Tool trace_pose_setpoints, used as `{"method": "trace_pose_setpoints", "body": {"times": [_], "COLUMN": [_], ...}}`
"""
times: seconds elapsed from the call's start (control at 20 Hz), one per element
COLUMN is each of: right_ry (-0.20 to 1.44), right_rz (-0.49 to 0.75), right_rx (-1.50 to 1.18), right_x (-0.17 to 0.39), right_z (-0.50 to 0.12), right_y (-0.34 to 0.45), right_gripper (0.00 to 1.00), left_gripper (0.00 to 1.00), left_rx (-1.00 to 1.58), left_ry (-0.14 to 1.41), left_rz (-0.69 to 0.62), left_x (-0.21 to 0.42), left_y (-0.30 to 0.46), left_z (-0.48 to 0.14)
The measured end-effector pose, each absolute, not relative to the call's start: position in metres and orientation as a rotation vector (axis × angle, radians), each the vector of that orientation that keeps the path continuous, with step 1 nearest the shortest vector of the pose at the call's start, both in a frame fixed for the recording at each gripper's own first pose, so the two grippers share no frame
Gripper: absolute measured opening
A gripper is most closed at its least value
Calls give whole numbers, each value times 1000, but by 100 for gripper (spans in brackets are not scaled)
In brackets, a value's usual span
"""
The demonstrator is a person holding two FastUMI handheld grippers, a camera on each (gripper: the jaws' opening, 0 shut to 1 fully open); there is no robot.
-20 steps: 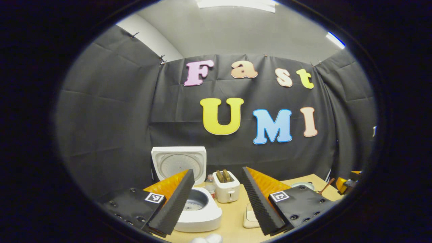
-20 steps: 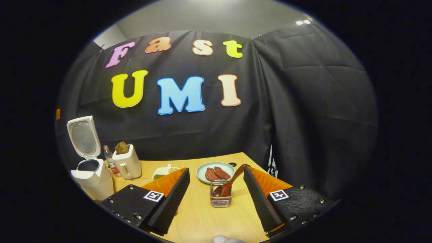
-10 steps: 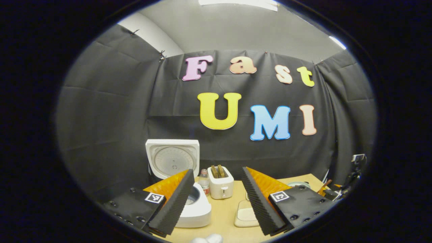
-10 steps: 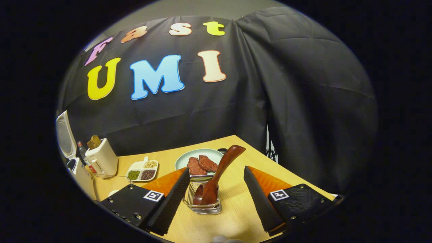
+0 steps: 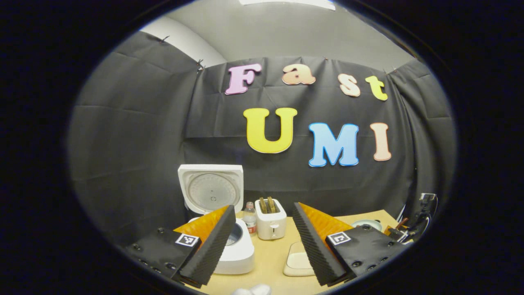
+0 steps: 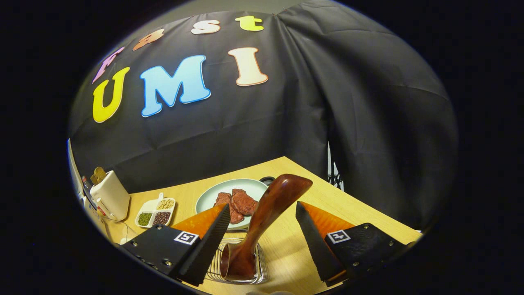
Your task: Close the left gripper, press the button to open the rice cooker; take a wooden spoon from the chopstick holder with the right hand, scoop a spoonful of rice and pour it into the rice cooker, then put the wooden spoon back into the chopstick holder.
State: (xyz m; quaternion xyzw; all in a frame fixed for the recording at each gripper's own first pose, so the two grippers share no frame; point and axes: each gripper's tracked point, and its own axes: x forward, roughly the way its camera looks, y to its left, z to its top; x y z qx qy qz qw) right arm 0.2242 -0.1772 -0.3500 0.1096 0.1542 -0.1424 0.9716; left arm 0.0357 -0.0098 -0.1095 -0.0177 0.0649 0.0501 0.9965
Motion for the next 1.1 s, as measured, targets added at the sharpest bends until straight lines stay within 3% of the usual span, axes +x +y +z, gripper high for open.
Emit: {"method": "trace_pose_setpoints", "body": {"times": [0.2, 0.25, 0.3, 0.35, 0.5, 1.1], "right_ry": [318, 324, 329, 336, 352, 319], "right_rz": [-260, -261, -262, -243, -235, -179], "right_rx": [214, 221, 230, 238, 238, 183], "right_x": [233, 234, 235, 236, 240, 235], "right_z": [-351, -352, -351, -351, -350, -317], "right_y": [-178, -178, -177, -172, -167, -146], "right_gripper": [95, 86, 54, 36, 21, 21], "left_gripper": [100, 100, 99, 99, 98, 99], "left_rx": [-22, -20, -19, -16, -5, -3], "left_ry": [128, 126, 125, 122, 118, 113], "left_rz": [106, 106, 106, 106, 105, 120], "left_x": [39, 40, 39, 40, 40, 36], "left_y": [-12, -12, -12, -13, -14, 1], "left_z": [-107, -106, -106, -105, -103, -103]}}
